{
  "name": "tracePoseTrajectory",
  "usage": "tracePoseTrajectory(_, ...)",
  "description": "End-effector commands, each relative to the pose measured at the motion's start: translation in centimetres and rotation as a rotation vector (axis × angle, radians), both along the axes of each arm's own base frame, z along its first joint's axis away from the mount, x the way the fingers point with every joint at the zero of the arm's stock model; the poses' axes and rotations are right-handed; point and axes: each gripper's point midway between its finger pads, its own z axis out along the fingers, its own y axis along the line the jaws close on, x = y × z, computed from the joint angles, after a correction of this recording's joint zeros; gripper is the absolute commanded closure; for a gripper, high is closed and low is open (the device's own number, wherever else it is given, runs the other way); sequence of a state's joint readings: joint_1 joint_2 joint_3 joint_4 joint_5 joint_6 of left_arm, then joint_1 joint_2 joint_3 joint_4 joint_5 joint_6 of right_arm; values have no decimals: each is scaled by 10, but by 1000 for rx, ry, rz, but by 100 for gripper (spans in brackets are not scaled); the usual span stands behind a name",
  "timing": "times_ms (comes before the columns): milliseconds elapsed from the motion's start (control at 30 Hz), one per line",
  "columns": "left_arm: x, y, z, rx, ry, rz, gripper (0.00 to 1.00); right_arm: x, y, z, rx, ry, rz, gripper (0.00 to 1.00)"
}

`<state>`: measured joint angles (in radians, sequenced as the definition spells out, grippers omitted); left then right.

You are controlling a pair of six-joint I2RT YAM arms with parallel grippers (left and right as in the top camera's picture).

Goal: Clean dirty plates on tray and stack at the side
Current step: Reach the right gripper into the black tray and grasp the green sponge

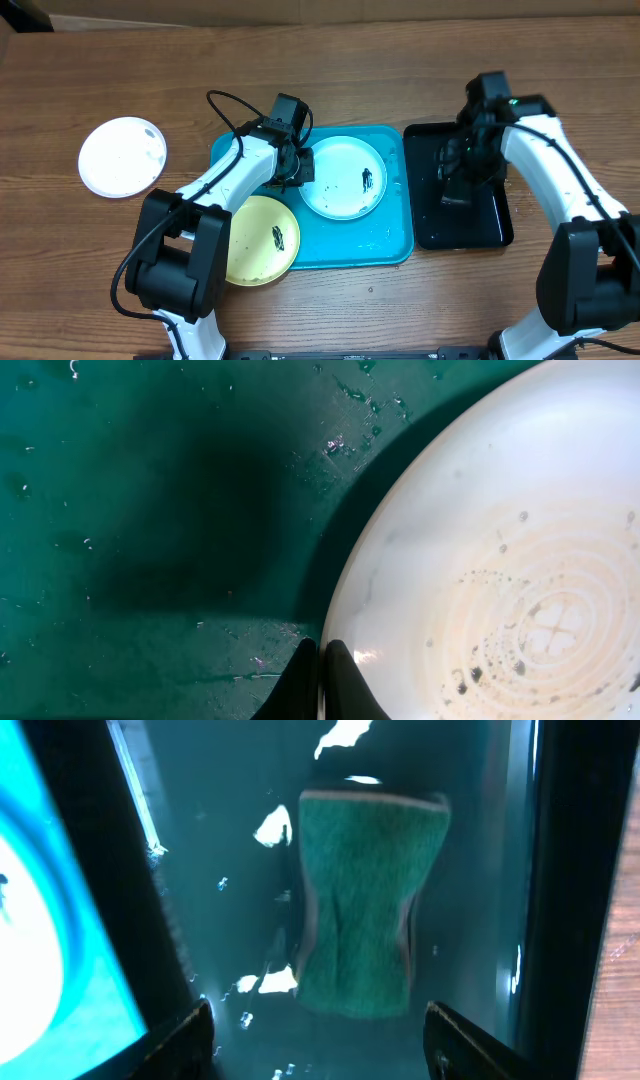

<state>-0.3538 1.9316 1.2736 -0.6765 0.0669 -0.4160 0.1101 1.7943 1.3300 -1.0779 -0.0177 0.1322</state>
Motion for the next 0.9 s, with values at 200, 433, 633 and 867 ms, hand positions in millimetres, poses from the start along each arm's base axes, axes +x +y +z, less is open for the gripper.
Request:
tracePoseTrajectory(200, -4, 0, -6, 16, 14, -17, 96, 11, -11, -26, -58, -92, -17, 33)
tracePoseTrajectory(433, -4, 0, -6, 17, 14, -17, 96, 11, -11, -40, -55, -115, -18, 45)
tracePoseTrajectory(633, -4, 0, -6, 16, 14, -17, 96, 10, -11, -46, -53, -127, -19, 50)
tracePoseTrajectory(867, -4, 0, -6, 17, 14, -17, 96, 12, -11, -46, -53, -133, -19, 51)
